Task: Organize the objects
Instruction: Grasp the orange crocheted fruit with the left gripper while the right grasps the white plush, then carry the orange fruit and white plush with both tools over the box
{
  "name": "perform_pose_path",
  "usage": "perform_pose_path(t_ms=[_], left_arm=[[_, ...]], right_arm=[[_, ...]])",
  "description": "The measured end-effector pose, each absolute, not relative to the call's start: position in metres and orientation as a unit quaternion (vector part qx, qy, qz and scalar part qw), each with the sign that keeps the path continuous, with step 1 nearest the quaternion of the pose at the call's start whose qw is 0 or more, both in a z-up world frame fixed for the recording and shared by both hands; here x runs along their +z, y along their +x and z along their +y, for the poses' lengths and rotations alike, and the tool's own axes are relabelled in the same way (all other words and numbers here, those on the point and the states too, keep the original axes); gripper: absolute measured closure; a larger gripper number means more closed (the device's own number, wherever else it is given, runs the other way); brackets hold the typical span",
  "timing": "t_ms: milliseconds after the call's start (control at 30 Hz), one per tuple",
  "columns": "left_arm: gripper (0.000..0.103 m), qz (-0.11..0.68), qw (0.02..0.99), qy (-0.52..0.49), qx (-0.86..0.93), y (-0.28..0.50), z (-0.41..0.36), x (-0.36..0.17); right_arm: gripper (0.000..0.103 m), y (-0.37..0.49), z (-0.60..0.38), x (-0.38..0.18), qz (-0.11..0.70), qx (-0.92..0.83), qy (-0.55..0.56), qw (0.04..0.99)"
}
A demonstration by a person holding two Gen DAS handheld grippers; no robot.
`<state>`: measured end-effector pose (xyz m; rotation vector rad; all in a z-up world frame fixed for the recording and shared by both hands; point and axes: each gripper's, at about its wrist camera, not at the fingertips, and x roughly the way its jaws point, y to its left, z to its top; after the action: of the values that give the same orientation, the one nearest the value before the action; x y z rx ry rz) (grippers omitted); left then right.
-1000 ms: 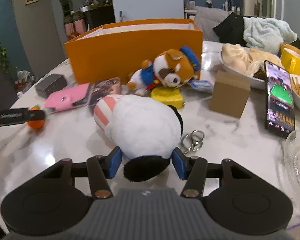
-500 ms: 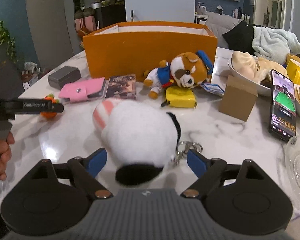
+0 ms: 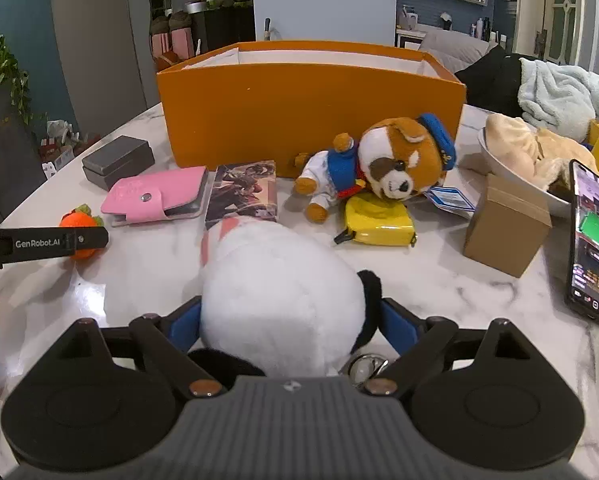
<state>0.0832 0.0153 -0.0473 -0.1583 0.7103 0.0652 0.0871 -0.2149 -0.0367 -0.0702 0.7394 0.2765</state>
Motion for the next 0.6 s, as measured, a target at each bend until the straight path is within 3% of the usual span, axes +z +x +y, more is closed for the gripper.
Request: perform_pose_path(t_ms=[233, 600], left_arm=[[0.041, 0.350, 0.933, -0.079, 0.021, 0.081, 0.012, -0.045], [0.041, 0.341, 0.937, -0.077, 0.005, 0.077, 0.006, -0.034]], right_arm=[[0.021, 0.090, -0.213, -0.038, 0.370, 0.139, -0.033, 0.918], [0.023, 0.079, -0.228, -0.026, 0.366, 0.129, -0.009, 0.922]])
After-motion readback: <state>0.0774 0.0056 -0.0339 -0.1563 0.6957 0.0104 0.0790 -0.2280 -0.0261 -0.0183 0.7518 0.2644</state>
